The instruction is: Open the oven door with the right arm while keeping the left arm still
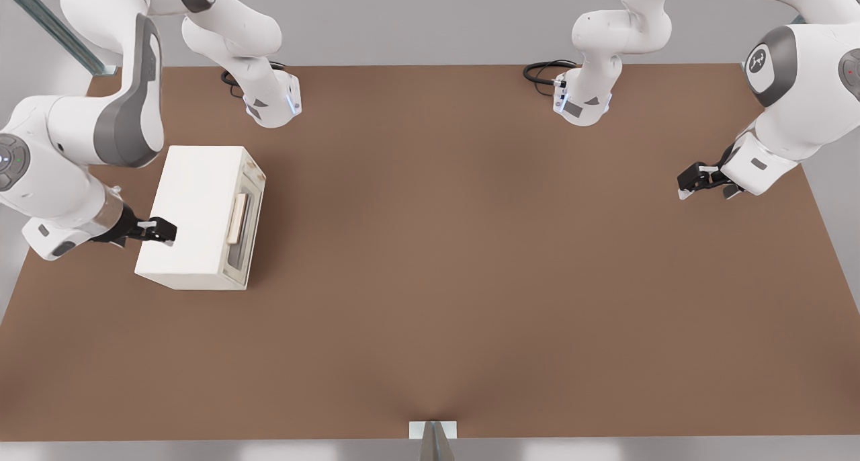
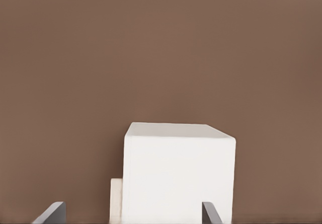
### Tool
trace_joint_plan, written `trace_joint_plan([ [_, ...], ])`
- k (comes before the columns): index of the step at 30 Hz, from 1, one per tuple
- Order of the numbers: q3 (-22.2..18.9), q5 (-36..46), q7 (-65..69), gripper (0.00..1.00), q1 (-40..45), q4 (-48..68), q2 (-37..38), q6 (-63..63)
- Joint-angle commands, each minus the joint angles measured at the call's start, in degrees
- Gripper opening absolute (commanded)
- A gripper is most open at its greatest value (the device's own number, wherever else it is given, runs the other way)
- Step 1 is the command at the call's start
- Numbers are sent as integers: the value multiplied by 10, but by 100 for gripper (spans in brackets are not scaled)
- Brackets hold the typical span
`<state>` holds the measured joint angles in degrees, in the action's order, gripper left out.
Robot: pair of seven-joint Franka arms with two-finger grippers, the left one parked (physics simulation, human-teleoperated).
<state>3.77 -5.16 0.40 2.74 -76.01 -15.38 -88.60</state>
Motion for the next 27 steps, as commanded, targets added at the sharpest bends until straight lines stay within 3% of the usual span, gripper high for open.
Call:
trace_joint_plan([
  [1, 0, 2, 8, 100, 0, 1, -1, 24],
  [3, 5, -26, 15, 100, -6, -5, -10, 62],
  [4, 9, -114, 10, 100, -63, -45, -11, 72],
  [5, 17, -185, -80, 100, -113, -91, -10, 78],
  [6, 61, -247, -180, 99, -117, -129, -5, 80],
  [7, 84, -275, -235, 81, -117, -144, -4, 90],
  [9, 110, -277, -374, 23, -117, -178, -6, 76],
  [12, 118, -326, -428, 0, -114, -267, 11, 12],
  [15, 144, -329, -493, 0, -114, -319, 26, -6],
  [20, 144, -386, -584, 0, -104, -432, 48, -110],
  [27, 143, -390, -588, 0, -103, -436, 34, -114],
])
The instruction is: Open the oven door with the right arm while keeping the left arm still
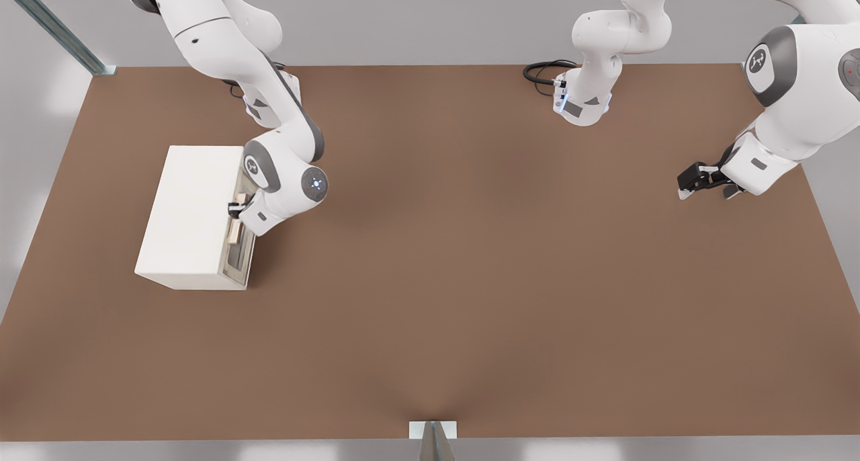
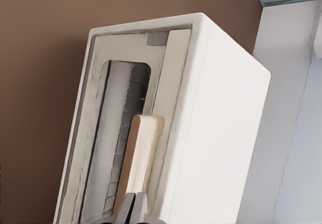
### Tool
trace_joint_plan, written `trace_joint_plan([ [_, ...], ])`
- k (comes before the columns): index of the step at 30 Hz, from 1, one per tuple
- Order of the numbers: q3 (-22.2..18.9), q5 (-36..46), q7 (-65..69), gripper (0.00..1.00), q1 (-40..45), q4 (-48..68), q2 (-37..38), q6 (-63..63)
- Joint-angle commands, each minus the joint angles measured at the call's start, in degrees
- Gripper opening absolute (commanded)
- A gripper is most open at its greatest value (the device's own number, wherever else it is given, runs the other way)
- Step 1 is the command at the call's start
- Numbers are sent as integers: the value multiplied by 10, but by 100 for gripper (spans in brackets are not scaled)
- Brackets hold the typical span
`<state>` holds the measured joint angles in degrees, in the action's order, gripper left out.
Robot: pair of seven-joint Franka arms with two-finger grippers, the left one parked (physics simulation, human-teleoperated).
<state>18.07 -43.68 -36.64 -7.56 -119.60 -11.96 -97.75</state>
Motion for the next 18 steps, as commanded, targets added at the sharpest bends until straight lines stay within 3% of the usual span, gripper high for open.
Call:
trace_joint_plan([
  [1, -1, -5, -217, 0, 0, 0, -3, -23],
  [17, 5, -2, -236, 0, 16, 0, -12, -17],
  [18, 45, 25, -281, 0, 12, 4, -20, -6],
])
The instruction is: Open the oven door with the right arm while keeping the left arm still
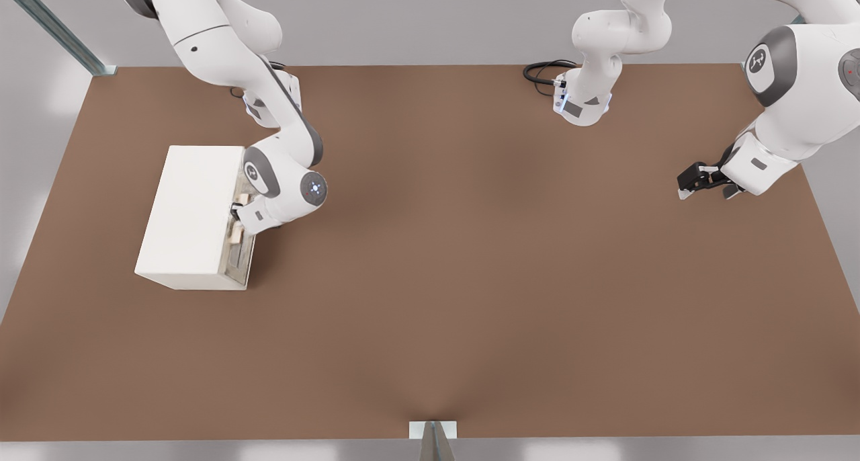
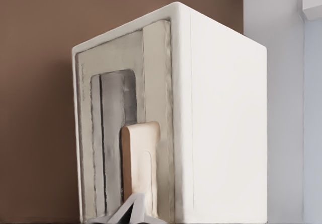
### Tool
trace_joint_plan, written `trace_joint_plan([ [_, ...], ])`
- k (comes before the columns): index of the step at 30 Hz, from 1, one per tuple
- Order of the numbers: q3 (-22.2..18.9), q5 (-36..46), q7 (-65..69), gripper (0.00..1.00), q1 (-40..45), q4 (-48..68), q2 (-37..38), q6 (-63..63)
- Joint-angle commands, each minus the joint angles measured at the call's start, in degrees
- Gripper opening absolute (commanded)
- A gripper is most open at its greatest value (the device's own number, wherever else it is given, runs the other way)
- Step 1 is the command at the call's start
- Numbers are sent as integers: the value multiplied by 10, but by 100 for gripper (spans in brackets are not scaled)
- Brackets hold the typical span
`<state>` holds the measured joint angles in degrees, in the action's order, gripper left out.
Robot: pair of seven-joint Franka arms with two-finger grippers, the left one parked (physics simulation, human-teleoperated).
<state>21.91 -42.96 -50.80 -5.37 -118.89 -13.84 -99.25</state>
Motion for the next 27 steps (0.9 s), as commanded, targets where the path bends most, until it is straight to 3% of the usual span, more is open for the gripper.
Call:
trace_joint_plan([
  [1, 45, 61, -170, 0, -11, 23, -9, 24],
  [2, 95, 103, -214, 0, -12, 86, -41, 89],
  [3, 116, 125, -222, 0, -12, 133, -61, 114],
  [4, 114, 192, -118, 70, 7, 186, -61, 118],
  [5, 114, 260, -15, 100, 29, 229, -62, 117],
  [6, 114, 302, 61, 100, 38, 285, -62, 125],
  [8, 113, 306, 300, 100, 79, 385, -90, 125],
  [9, 83, 304, 367, 100, 92, 393, -74, 131],
  [10, -34, 343, 447, 100, 48, 388, -21, 157],
  [11, -110, 392, 459, 100, 20, 386, 18, 164],
  [12, -122, 401, 460, 100, 32, 404, 15, 195],
  [15, -121, 400, 459, 100, 48, 462, -5, 219],
  [27, -124, 397, 461, 100, 82, 465, -8, 217],
])
